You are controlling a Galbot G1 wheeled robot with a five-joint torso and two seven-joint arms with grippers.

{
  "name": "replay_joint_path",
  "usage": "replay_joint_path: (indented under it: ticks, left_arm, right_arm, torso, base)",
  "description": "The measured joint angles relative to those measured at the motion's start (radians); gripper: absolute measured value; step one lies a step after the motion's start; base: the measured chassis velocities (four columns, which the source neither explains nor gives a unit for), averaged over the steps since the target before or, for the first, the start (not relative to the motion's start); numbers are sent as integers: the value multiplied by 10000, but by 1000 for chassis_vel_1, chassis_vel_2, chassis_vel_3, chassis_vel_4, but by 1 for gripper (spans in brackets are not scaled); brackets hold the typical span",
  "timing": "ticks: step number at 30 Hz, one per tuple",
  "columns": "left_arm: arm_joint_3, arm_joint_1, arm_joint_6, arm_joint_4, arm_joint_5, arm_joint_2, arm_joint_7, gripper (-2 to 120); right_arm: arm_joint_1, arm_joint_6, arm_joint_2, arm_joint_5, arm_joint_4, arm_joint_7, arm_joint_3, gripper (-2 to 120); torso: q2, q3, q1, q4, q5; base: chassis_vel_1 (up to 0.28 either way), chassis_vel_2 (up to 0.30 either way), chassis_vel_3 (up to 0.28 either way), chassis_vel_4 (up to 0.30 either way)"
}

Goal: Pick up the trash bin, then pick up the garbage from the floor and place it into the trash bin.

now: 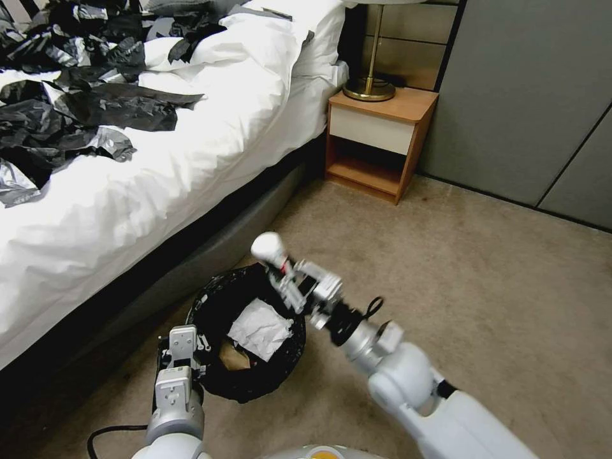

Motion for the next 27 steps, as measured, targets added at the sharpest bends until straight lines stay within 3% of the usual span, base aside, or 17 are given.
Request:
replay_joint_path:
  ticks: [5,12,19,25,27]
  left_arm:
    - [32,48,-19,-48,51,-11,13,0]
    - [77,80,-41,-84,75,-28,19,0]
    - [125,42,-48,-86,134,-85,23,0]
    - [134,17,-48,-81,139,-98,25,0]
    - [133,9,-48,-76,140,-96,28,0]
  right_arm:
    - [155,-35,358,-386,-985,102,-820,13]
    - [264,-180,598,-718,-1826,81,-1057,14]
    - [185,-300,523,-1065,-1914,35,-1168,44]
    - [108,-301,430,-1157,-1776,5,-1162,61]
    - [63,-301,354,-1186,-1688,-10,-1116,72]
  torso:
    - [0,0,0,1,1]
    - [0,0,0,0,0]
    - [0,0,0,0,0]
    - [0,0,0,0,1]
    - [0,0,0,0,1]
  base:
    - [0,0,0,0]
    - [0,0,0,0]
    - [0,0,0,0]
    - [0,0,0,0]
    - [0,0,0,0]
